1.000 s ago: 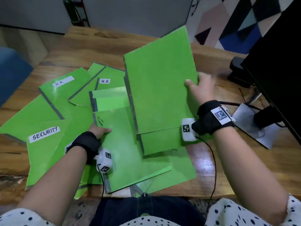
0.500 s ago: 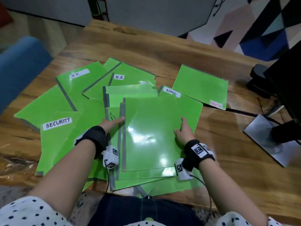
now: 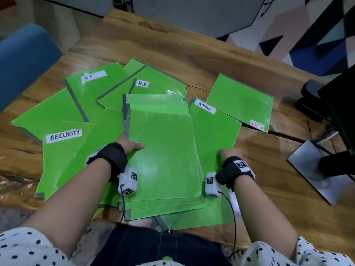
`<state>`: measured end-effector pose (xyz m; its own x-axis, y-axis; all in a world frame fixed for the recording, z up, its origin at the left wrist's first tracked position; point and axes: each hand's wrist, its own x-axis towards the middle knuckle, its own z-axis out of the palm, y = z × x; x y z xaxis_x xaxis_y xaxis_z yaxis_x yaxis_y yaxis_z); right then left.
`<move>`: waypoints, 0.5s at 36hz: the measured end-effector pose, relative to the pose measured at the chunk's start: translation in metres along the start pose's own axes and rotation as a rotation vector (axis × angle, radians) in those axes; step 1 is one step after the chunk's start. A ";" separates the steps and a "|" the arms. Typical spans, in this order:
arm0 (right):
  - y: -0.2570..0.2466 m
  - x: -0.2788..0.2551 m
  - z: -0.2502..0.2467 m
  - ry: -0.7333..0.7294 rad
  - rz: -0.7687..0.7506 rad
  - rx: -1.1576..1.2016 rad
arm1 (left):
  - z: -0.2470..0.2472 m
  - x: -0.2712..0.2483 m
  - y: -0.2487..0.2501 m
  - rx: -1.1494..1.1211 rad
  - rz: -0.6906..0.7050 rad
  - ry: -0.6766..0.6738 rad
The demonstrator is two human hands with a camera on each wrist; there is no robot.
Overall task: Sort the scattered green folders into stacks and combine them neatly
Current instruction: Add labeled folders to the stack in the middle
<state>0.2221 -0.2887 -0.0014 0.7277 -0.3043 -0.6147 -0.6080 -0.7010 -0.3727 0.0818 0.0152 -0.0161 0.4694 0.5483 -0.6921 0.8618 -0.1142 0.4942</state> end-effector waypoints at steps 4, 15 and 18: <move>0.003 -0.005 -0.006 -0.153 -0.021 0.016 | -0.004 -0.001 0.001 -0.025 -0.009 -0.011; 0.014 -0.014 -0.004 0.012 -0.142 0.356 | -0.004 0.003 -0.009 -0.290 -0.019 -0.081; 0.014 -0.025 -0.004 0.092 -0.225 0.316 | -0.002 0.002 -0.010 -0.314 -0.020 -0.080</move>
<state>0.1968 -0.2936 0.0112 0.8704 -0.2324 -0.4340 -0.4876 -0.5279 -0.6954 0.0742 0.0193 -0.0211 0.4776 0.4792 -0.7364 0.7756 0.1637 0.6096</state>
